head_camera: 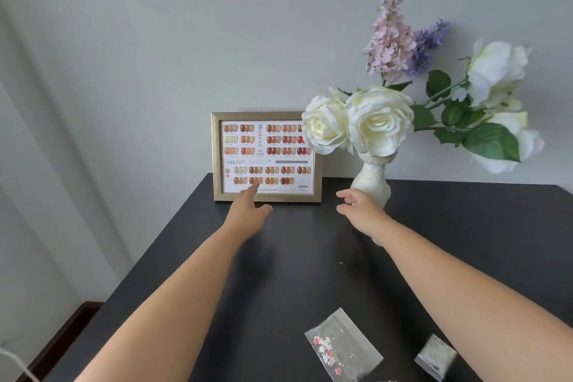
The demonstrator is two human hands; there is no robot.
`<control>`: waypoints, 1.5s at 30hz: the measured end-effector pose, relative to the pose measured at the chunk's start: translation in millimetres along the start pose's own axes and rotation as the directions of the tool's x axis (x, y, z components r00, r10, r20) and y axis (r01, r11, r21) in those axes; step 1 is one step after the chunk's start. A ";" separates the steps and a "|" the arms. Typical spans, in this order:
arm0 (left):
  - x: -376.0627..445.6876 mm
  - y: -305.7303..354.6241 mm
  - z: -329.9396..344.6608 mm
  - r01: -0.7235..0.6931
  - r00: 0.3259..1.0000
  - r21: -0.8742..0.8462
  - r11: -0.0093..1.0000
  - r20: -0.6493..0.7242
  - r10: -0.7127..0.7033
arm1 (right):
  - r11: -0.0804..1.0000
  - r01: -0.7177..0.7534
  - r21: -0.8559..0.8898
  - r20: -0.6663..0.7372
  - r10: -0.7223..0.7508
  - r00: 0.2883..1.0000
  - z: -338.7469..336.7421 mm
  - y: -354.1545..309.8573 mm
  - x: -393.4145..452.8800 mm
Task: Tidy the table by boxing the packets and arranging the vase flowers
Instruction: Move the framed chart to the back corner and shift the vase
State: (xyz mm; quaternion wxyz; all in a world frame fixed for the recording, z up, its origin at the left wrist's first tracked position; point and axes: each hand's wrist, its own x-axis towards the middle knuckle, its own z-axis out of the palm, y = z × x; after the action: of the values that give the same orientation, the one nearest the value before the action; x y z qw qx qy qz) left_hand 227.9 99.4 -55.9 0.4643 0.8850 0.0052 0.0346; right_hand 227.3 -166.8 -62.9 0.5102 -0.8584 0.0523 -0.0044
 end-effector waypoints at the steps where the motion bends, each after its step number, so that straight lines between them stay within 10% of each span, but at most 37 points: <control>1: -3.2 6.5 9.1 -0.019 1.000 -0.001 1.000 0.016 0.019 | 1.000 0.001 0.006 -0.018 -0.001 1.000 -9.5 4.5 -4.5; 13: -10.1 86.7 97.0 -0.163 0.964 -0.015 0.987 0.209 0.162 | 0.993 -0.030 0.116 -0.236 0.057 0.970 -104.1 34.0 -23.5; 37: -0.8 133.4 179.9 -0.038 0.963 -0.221 0.975 0.253 0.095 | 0.996 0.011 0.091 -0.019 -0.009 1.000 -104.5 46.8 3.4; 45: -49.8 121.3 129.8 -0.157 0.863 0.004 0.988 0.487 0.135 | 0.999 -0.010 0.034 0.014 0.010 1.000 -125.2 42.3 -44.1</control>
State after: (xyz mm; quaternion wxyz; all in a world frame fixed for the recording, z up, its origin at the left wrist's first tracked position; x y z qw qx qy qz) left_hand 184.1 -78.3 -32.5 0.4275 0.8730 -0.1777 -0.1535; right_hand 172.2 -292.3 -37.9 0.5252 -0.8493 0.0529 0.0032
